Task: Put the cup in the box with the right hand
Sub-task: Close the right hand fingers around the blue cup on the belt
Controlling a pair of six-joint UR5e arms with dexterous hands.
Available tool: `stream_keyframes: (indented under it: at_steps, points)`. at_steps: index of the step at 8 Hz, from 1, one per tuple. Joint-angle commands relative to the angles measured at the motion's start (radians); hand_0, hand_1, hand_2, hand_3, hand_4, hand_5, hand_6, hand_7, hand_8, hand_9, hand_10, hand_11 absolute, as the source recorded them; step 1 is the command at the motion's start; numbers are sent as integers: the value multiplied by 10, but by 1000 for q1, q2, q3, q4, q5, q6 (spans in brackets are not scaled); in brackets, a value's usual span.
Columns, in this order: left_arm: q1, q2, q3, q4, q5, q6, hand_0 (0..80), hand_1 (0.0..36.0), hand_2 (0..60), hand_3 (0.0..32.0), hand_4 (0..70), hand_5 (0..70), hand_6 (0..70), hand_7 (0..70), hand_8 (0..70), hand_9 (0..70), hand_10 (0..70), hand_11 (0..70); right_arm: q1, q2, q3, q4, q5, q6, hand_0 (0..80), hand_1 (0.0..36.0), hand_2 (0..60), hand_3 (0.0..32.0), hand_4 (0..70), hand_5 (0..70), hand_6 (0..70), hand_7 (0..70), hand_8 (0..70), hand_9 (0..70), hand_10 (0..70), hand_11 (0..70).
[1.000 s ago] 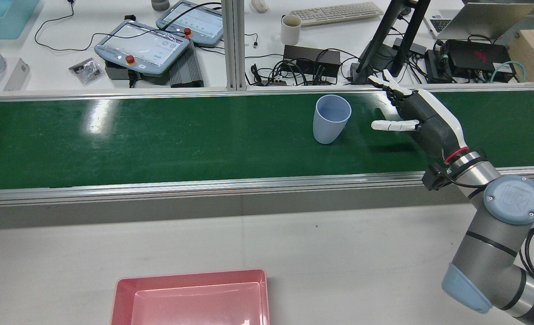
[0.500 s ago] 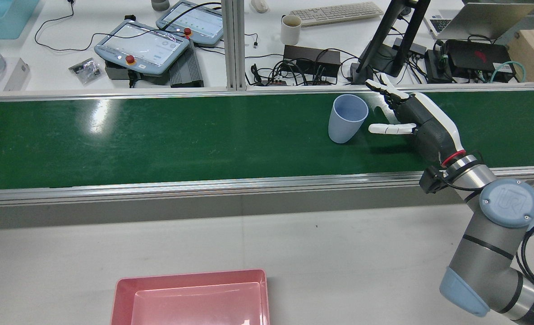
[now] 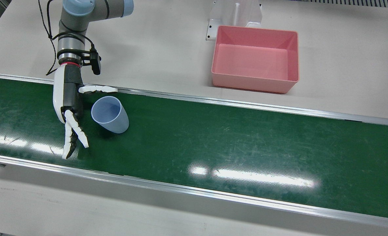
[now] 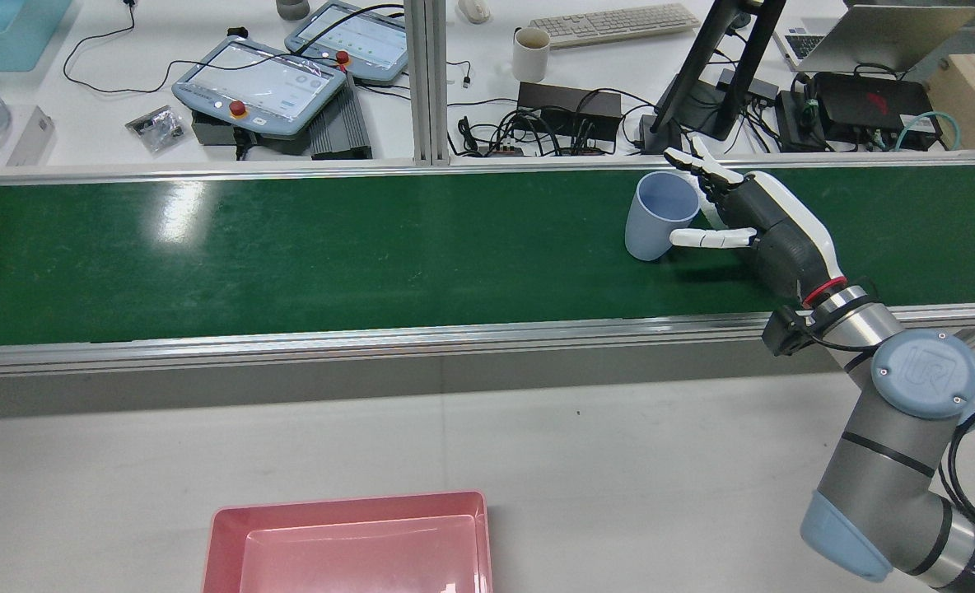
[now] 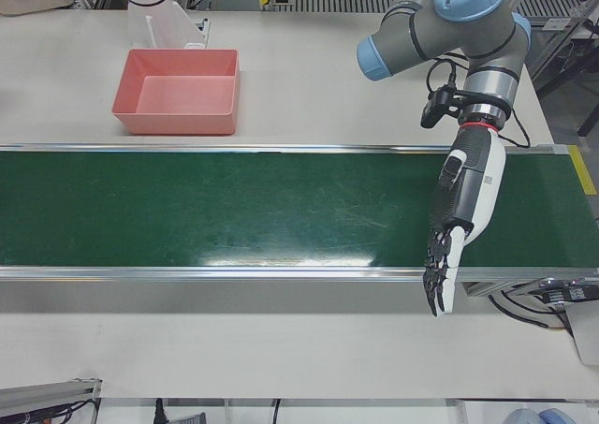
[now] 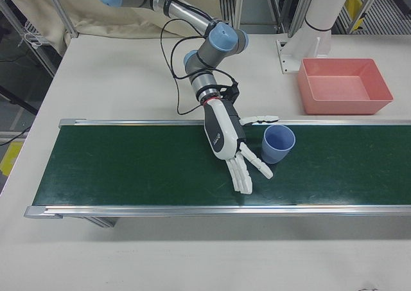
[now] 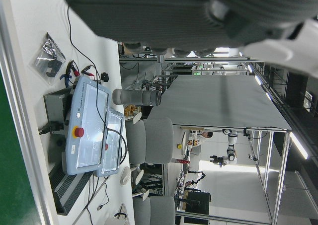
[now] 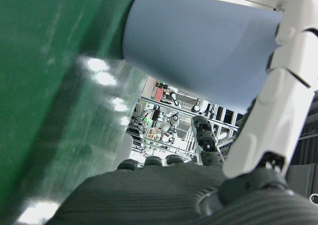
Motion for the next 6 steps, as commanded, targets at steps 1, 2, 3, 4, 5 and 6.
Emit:
stream_keyframes:
  at_steps: [1, 2, 3, 4, 5, 6]
  points:
    - [0, 0, 0, -2, 0, 0, 0, 0, 0, 0, 0, 0, 0, 0, 0, 0, 0, 0, -3, 0, -2, 0, 0, 0, 457, 144, 103, 0, 0, 28, 8, 9, 0, 0, 0, 0]
    - [0, 0, 0, 0, 0, 0, 0, 0, 0, 0, 0, 0, 0, 0, 0, 0, 0, 0, -6, 0, -2, 0, 2, 0, 458, 156, 140, 0, 0, 31, 10, 16, 0, 0, 0, 0]
    - [0, 0, 0, 0, 0, 0, 0, 0, 0, 0, 0, 0, 0, 0, 0, 0, 0, 0, -9, 0, -2, 0, 3, 2, 463, 198, 270, 0, 0, 38, 15, 23, 0, 0, 0, 0]
    - [0, 0, 0, -2, 0, 0, 0, 0, 0, 0, 0, 0, 0, 0, 0, 0, 0, 0, -14, 0, -2, 0, 17, 2, 478, 274, 486, 0, 0, 54, 22, 37, 0, 0, 0, 0]
    - [0, 0, 0, 0, 0, 0, 0, 0, 0, 0, 0, 0, 0, 0, 0, 0, 0, 0, -18, 2, -2, 0, 22, 0, 485, 359, 600, 0, 0, 75, 40, 94, 5, 26, 0, 0]
    - [0, 0, 0, -2, 0, 0, 0, 0, 0, 0, 0, 0, 0, 0, 0, 0, 0, 0, -17, 3, 2, 0, 22, 0, 464, 360, 600, 0, 29, 87, 86, 282, 111, 205, 2, 17]
